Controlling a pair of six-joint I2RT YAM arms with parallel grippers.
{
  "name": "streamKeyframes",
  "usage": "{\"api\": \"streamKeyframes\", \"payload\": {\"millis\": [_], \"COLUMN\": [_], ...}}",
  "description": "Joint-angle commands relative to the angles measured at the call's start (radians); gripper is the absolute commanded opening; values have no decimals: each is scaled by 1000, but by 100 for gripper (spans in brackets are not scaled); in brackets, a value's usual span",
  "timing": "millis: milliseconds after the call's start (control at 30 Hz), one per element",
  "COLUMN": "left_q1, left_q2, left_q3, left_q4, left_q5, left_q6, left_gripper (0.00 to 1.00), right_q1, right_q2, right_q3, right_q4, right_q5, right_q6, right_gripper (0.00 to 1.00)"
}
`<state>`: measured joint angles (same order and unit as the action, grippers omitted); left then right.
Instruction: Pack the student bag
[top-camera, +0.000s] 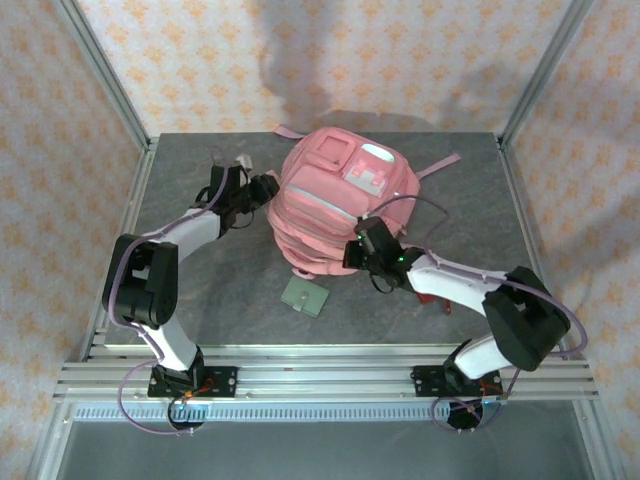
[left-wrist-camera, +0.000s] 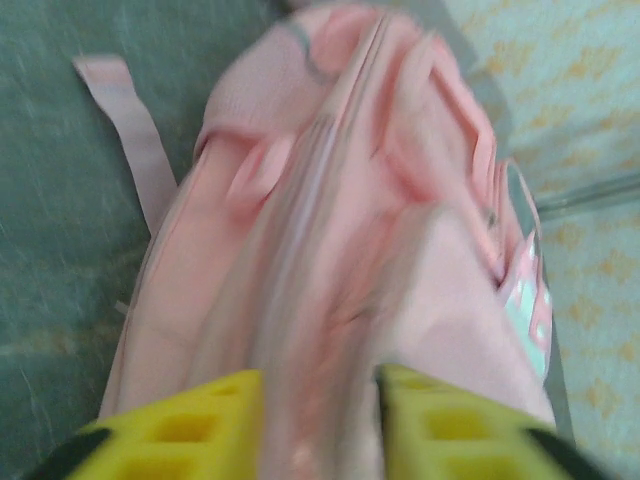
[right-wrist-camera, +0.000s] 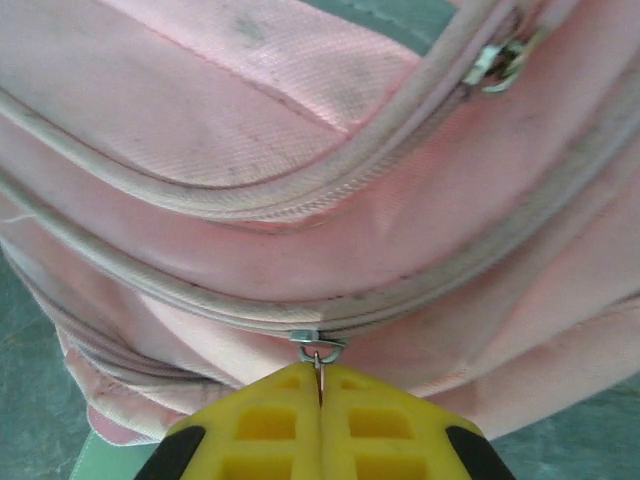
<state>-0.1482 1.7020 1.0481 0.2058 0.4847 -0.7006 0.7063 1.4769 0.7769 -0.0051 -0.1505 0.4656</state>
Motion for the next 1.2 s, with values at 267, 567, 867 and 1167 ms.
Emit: {"api": "streamKeyframes", "payload": {"millis": [267,567,867,1167], "left_q1": [-199,-372,-442,-418], "left_q2": [-312,-199,-56,-13], "left_q3": [-315,-297,-197,-146], "left_q4": [4,79,55,8], "left_q5": [-213,-302,-357,-410], "left_q6": [-103,-207,-238,-213], "left_gripper": [54,59,63,0], "right_q1": [24,24,24,21], "right_q2": [106,85,65,59], "right_q3": [54,47,57,58], "right_q4": [82,85,92,40], "right_q5": [-57,-53,-47,15], "right_q6": [21,15,10,-23], "right_gripper": [0,0,0,0]}}
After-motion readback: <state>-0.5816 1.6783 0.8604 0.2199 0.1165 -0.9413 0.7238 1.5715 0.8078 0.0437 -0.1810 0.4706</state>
